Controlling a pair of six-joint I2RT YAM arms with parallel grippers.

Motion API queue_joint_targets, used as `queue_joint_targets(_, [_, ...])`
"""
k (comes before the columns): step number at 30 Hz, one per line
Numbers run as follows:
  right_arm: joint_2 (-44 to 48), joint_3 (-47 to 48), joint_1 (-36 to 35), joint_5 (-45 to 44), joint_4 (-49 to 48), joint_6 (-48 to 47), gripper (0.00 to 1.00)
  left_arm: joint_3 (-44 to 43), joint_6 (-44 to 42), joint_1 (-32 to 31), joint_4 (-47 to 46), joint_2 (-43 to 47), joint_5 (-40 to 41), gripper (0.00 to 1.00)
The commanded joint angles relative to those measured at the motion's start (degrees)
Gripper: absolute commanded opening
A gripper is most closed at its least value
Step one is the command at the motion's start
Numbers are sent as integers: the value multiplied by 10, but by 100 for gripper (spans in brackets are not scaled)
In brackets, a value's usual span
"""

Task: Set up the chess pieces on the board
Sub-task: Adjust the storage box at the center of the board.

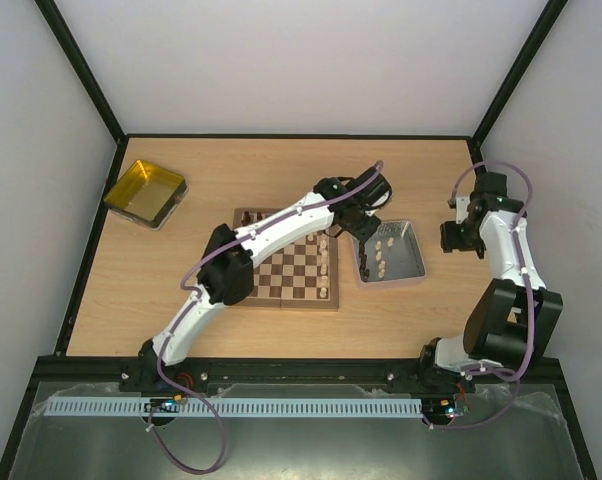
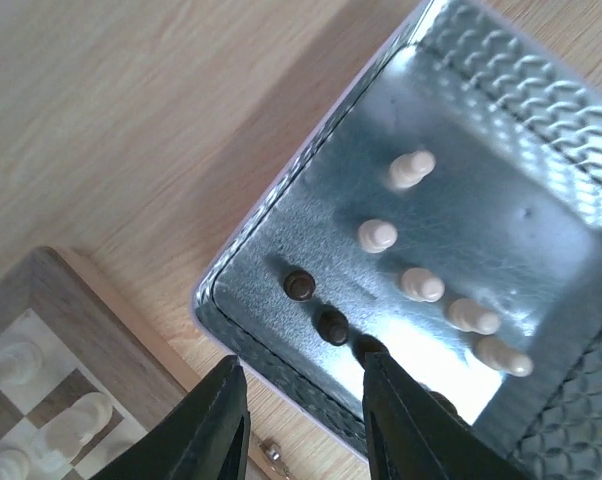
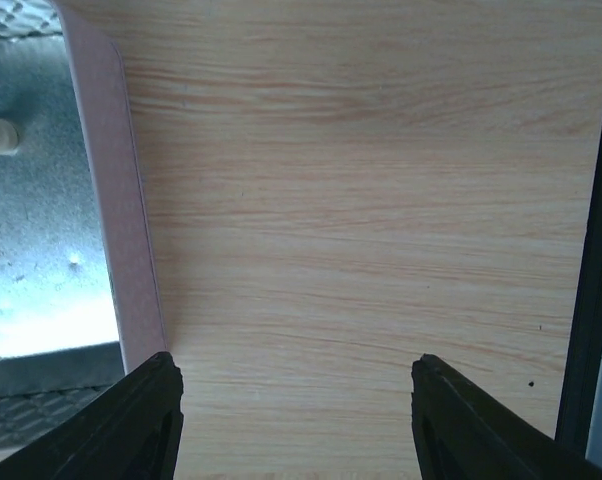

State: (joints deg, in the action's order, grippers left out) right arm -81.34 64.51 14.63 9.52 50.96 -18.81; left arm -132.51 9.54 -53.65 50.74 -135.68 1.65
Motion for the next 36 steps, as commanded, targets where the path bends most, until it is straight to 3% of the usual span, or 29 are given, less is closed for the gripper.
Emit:
queue_joint_targets(1, [17, -17, 19, 5, 1, -26, 61, -30, -12, 4, 26, -29, 0, 34])
queue_joint_targets(12, [9, -33, 39, 15, -3, -33, 61, -41, -19, 3, 9, -78, 5, 31])
queue_joint_targets(33, [-16, -41, 50, 26, -15, -36, 61, -42, -23, 2, -19, -110, 33, 36])
queue_joint_targets(36, [-33, -45, 49, 37, -14, -39, 57, -42, -23, 2, -19, -112, 36, 36])
